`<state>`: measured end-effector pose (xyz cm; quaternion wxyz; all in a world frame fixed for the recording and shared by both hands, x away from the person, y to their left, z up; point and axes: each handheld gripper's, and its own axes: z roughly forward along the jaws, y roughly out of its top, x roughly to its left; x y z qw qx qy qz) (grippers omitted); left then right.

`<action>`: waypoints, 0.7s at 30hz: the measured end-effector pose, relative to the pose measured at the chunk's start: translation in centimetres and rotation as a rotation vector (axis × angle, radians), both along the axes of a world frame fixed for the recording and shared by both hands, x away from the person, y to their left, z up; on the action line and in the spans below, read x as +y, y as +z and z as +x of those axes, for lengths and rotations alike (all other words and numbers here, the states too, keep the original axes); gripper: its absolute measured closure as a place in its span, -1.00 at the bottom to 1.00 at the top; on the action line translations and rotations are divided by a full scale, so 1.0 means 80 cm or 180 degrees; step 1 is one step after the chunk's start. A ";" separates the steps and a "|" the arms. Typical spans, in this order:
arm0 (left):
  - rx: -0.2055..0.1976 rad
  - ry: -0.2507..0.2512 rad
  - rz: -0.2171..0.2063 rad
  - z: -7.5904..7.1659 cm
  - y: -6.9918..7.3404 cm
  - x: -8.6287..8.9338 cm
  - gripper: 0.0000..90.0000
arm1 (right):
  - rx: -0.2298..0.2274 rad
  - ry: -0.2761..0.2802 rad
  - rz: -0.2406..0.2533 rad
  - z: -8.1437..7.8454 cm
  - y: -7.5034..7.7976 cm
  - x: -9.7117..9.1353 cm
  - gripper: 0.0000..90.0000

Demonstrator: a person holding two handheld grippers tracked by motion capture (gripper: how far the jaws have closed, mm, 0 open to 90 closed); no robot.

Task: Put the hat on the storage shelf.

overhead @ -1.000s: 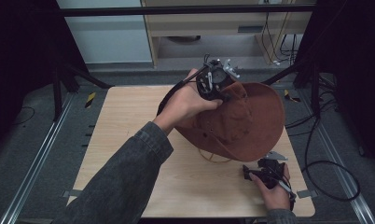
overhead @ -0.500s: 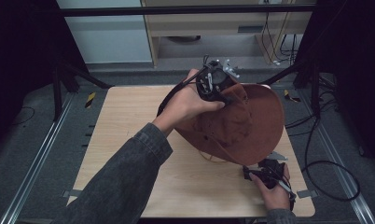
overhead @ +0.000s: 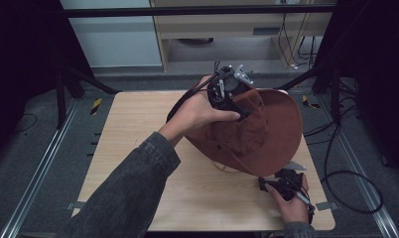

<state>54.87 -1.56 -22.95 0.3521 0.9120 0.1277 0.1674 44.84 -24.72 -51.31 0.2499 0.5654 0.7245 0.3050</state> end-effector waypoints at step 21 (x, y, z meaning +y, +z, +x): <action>-0.0018 -0.0064 0.0036 -0.017 0.002 0.008 -0.82 | 0.0000 -0.0002 -0.0002 0.000 0.000 0.000 -0.99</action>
